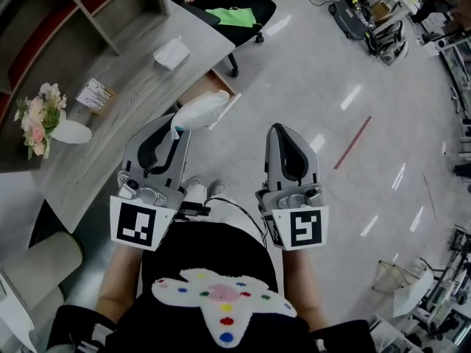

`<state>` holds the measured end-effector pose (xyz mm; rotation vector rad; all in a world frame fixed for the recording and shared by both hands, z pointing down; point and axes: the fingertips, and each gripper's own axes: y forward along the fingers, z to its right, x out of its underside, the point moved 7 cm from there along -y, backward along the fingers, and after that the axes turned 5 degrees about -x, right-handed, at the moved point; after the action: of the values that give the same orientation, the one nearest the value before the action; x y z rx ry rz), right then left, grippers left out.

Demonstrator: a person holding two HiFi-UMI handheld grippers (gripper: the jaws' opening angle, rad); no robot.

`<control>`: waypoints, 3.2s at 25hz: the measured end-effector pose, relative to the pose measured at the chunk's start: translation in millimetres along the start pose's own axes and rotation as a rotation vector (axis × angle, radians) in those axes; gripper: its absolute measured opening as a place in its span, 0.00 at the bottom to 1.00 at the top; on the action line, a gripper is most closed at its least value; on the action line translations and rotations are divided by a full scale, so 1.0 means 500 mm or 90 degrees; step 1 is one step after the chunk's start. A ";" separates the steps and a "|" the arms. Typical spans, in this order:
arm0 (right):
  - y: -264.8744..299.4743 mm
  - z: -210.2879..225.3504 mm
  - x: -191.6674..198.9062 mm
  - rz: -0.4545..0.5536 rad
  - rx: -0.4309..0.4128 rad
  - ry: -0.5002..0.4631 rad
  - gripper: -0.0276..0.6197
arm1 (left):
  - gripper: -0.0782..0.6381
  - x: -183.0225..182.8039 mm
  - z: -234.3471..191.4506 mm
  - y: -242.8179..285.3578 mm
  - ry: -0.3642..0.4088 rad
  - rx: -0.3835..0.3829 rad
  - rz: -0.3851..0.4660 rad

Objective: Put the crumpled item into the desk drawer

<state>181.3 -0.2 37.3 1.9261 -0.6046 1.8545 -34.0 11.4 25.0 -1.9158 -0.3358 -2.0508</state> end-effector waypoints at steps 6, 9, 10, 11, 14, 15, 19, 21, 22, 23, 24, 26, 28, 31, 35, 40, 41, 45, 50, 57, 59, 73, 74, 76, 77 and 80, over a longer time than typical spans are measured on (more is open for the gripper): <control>0.034 -0.015 -0.007 0.007 0.011 -0.010 0.05 | 0.20 0.005 -0.036 0.009 -0.007 0.013 0.000; 0.048 -0.023 -0.005 0.000 0.012 -0.006 0.05 | 0.20 0.010 -0.049 0.012 -0.012 0.014 -0.002; 0.052 -0.025 -0.003 -0.007 0.013 -0.002 0.05 | 0.20 0.012 -0.053 0.012 -0.014 0.015 -0.003; 0.056 -0.028 -0.001 -0.012 0.013 0.001 0.05 | 0.20 0.015 -0.058 0.013 -0.016 0.015 -0.005; 0.072 -0.038 0.003 -0.010 0.007 -0.001 0.05 | 0.20 0.025 -0.072 0.014 -0.021 0.017 -0.012; 0.077 -0.042 0.005 -0.009 0.005 -0.004 0.05 | 0.20 0.029 -0.077 0.014 -0.022 0.017 -0.013; 0.085 -0.048 0.018 -0.033 0.009 -0.004 0.05 | 0.20 0.041 -0.087 0.015 -0.028 0.019 -0.020; 0.087 -0.047 0.018 -0.035 0.009 -0.001 0.05 | 0.20 0.042 -0.087 0.018 -0.029 0.021 -0.023; 0.089 -0.046 0.018 -0.034 0.009 0.000 0.05 | 0.20 0.043 -0.087 0.019 -0.030 0.022 -0.026; 0.090 -0.046 0.020 -0.034 0.008 0.001 0.05 | 0.20 0.046 -0.087 0.020 -0.031 0.022 -0.028; 0.092 -0.046 0.022 -0.035 0.007 0.003 0.05 | 0.20 0.049 -0.087 0.021 -0.033 0.023 -0.030; 0.096 -0.048 0.030 -0.036 0.007 0.011 0.05 | 0.20 0.057 -0.087 0.023 -0.034 0.027 -0.036; 0.097 -0.048 0.040 -0.041 0.010 0.016 0.05 | 0.20 0.065 -0.086 0.023 -0.036 0.033 -0.043; 0.097 -0.046 0.055 -0.051 0.016 0.018 0.05 | 0.20 0.080 -0.084 0.024 -0.040 0.039 -0.052; 0.097 -0.046 0.075 -0.058 0.017 0.036 0.05 | 0.20 0.108 -0.078 0.031 -0.046 0.045 -0.069; 0.105 -0.033 0.112 -0.080 0.018 0.043 0.05 | 0.20 0.149 -0.072 0.043 -0.062 0.052 -0.098; 0.107 -0.029 0.121 -0.084 0.019 0.045 0.05 | 0.20 0.160 -0.071 0.045 -0.067 0.052 -0.104; 0.114 -0.018 0.161 -0.102 0.023 0.052 0.05 | 0.20 0.204 -0.069 0.045 -0.077 0.053 -0.133; 0.138 -0.018 0.211 -0.121 0.007 0.056 0.05 | 0.20 0.254 -0.079 0.051 -0.092 0.045 -0.156; 0.157 -0.016 0.283 -0.144 0.001 0.072 0.05 | 0.20 0.323 -0.079 0.066 -0.096 0.055 -0.188; 0.159 -0.013 0.303 -0.152 0.001 0.075 0.05 | 0.20 0.341 -0.076 0.073 -0.101 0.055 -0.193; 0.181 0.000 0.461 -0.196 -0.002 0.100 0.05 | 0.20 0.527 -0.060 0.110 -0.103 0.047 -0.256; 0.184 0.000 0.472 -0.198 -0.002 0.101 0.05 | 0.20 0.541 -0.061 0.116 -0.104 0.048 -0.259; 0.189 0.001 0.492 -0.201 -0.001 0.102 0.05 | 0.20 0.566 -0.065 0.127 -0.100 0.048 -0.265; 0.192 0.000 0.502 -0.203 0.000 0.103 0.05 | 0.20 0.578 -0.068 0.132 -0.097 0.048 -0.268; 0.199 -0.003 0.527 -0.210 0.001 0.104 0.05 | 0.20 0.616 -0.076 0.145 -0.104 0.042 -0.280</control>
<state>131.7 -90.6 299.2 1.7302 -0.2178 1.7744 -58.1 -91.0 325.7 -2.1179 -0.9255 -2.1022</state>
